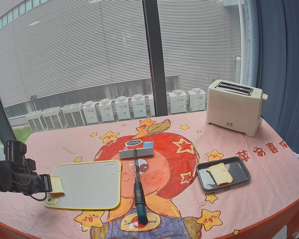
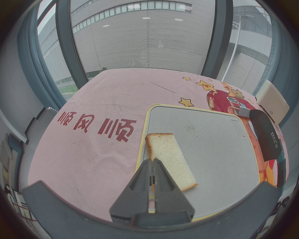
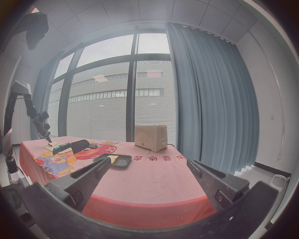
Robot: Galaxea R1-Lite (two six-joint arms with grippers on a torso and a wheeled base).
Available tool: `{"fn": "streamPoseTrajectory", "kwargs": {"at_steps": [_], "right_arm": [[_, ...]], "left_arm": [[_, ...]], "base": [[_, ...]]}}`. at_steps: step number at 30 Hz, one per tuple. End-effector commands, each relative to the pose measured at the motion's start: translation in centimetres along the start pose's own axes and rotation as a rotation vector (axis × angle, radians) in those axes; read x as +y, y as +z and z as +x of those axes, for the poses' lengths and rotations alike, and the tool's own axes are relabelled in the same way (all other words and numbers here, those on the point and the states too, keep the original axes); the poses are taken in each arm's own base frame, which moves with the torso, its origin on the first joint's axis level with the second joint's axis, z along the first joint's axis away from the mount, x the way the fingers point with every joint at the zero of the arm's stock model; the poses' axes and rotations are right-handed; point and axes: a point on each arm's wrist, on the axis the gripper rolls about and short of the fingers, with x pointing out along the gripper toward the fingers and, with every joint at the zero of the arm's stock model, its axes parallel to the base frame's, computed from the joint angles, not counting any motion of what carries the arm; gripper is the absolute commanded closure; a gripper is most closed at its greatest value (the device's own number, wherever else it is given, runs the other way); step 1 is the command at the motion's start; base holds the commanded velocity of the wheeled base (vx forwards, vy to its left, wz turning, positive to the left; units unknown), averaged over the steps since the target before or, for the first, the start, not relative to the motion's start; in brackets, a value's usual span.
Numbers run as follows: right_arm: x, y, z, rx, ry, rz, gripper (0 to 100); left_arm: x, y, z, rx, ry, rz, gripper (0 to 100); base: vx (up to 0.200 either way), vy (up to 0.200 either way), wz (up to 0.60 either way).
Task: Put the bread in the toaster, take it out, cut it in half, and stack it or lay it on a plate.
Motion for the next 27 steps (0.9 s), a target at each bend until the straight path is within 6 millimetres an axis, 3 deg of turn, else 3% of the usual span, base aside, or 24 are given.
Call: {"fn": "streamPoseTrajectory", "kwargs": {"at_steps": [1,10,27], "right_arm": [[0.0,-0.5,0.0,0.001,0.0,0.0,0],[0.0,-0.5,0.0,0.001,0.0,0.0,0],[0.0,-0.5,0.0,0.001,0.0,0.0,0]], "left_arm": [[0.0,-0.1,-0.2,-0.005,0.001,-0.004,100],[0.0,0.0,-0.5,-0.014,0.0,-0.002,100],[-0.4,0.2,-6.1,-0.195,-0.024,0.014,100]], "base": [[0.0,0.0,0.0],[0.0,0.0,0.0],[0.0,0.0,0.0]]}}
